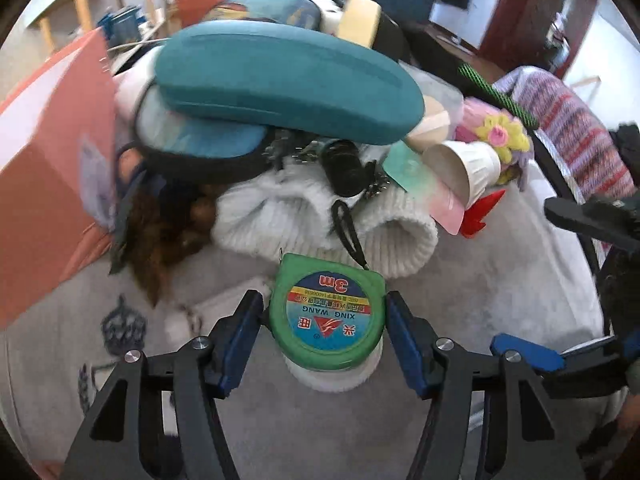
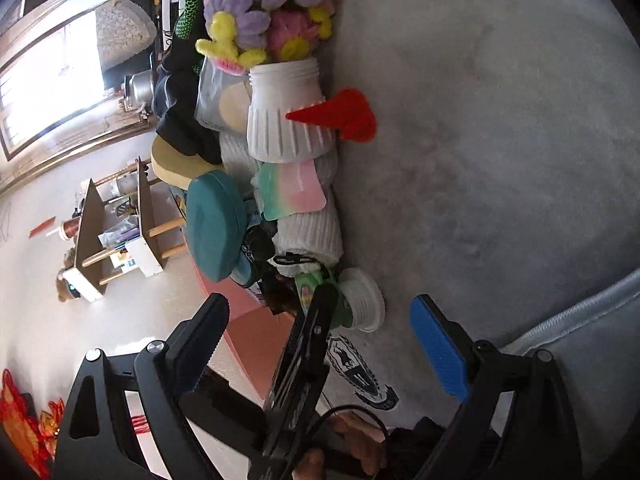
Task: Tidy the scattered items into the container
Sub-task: 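Move the open right gripper back to the pile while left gripper grasps the green tape measure, then carry the green tape measure over the orange box and open the left gripper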
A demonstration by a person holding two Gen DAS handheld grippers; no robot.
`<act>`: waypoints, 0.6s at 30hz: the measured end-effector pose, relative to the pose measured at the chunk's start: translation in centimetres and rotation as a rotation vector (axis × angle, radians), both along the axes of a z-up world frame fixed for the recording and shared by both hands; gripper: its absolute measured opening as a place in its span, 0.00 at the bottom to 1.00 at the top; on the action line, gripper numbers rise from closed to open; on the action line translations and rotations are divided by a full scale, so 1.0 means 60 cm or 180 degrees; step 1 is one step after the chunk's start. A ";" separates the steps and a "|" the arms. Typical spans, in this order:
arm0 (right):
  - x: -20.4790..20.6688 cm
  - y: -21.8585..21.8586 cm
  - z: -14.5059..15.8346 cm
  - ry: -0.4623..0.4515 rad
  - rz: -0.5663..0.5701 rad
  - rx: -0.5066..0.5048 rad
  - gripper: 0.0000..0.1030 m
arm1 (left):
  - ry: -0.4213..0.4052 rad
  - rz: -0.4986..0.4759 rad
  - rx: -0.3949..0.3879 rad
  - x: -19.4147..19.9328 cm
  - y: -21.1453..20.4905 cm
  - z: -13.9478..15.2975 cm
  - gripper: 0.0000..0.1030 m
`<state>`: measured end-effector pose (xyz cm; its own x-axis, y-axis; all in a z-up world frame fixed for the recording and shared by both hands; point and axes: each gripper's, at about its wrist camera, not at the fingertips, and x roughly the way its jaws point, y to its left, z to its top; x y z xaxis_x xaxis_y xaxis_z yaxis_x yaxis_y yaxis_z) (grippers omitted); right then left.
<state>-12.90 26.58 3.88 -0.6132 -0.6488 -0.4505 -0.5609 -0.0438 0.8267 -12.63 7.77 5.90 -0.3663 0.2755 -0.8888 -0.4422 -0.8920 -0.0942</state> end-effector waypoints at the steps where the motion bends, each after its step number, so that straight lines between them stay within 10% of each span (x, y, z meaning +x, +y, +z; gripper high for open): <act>1: 0.004 0.002 -0.001 -0.0009 -0.0020 0.0011 0.90 | 0.0025 0.0081 0.0043 0.003 -0.011 0.013 0.59; 13: 0.013 0.003 -0.011 -0.0046 -0.0028 0.0060 0.90 | 0.0866 0.1772 0.0956 -0.073 -0.325 0.349 0.61; 18: 0.014 0.004 -0.019 -0.0089 -0.0017 0.0046 0.90 | 0.1295 0.2045 0.1131 -0.114 -0.415 0.458 1.00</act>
